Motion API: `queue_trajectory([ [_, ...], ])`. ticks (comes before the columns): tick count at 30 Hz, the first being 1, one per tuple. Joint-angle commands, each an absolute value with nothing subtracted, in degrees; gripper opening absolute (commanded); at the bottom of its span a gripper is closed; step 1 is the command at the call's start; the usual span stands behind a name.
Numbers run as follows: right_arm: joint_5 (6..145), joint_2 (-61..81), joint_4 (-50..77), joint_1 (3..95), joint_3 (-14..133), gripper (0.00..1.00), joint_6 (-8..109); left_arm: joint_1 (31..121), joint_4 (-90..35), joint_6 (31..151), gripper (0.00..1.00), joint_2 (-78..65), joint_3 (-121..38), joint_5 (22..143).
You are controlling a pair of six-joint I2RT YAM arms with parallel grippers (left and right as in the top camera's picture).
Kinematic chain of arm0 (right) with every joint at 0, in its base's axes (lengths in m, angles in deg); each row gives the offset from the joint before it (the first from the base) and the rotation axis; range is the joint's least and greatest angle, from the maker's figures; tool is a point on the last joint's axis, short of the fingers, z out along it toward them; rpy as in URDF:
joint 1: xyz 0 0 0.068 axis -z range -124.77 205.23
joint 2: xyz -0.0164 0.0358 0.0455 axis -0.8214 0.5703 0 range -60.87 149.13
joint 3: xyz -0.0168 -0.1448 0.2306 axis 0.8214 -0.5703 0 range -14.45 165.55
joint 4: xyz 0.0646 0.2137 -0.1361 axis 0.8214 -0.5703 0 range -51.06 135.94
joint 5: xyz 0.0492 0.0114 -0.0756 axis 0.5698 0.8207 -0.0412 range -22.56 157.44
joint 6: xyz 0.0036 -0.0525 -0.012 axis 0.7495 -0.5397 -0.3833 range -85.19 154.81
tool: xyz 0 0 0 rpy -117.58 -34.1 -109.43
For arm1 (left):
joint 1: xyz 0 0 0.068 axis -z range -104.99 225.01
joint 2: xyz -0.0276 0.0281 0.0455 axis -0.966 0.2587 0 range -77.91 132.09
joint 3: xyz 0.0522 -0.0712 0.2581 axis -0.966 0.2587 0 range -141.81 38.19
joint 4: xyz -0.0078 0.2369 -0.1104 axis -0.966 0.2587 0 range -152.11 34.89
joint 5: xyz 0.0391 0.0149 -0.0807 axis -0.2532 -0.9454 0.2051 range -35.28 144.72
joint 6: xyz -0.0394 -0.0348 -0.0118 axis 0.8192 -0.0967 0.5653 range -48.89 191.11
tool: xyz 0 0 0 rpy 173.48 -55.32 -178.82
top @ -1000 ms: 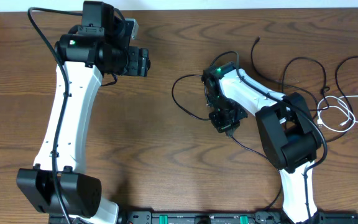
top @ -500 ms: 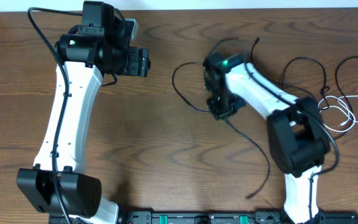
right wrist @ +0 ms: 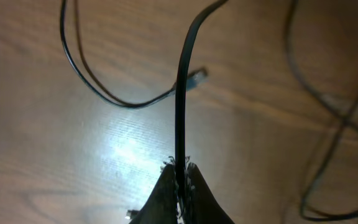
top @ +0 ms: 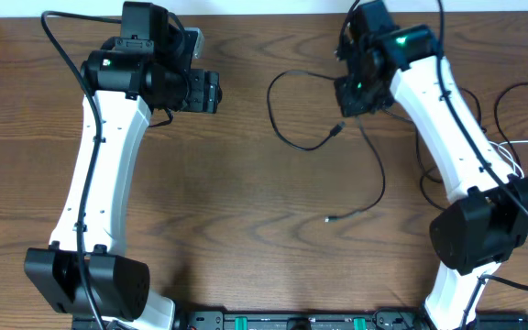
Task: Untangle cables
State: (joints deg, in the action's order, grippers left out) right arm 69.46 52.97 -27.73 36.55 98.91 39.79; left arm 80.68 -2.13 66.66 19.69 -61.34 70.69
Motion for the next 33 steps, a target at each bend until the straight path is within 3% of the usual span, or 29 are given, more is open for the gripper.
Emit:
queue_trajectory([
  [1,66.27,52.25,-28.56,37.49,105.03,0.01,38.95,80.48,-1.97,66.73,0.78,18.20,-61.86,70.53],
  [15,52.85,52.25,-34.81,41.23,126.19,0.01,38.02,80.48,-2.02,66.71,0.78,18.20,-61.86,70.51],
  [22,42.14,52.23,-39.97,45.40,128.48,0.01,43.06,80.48,-2.13,66.68,0.79,18.20,-61.86,70.49],
  [33,39.93,51.88,-51.38,59.72,128.33,0.01,51.30,80.48,-2.72,66.44,0.79,18.27,-61.84,70.49],
])
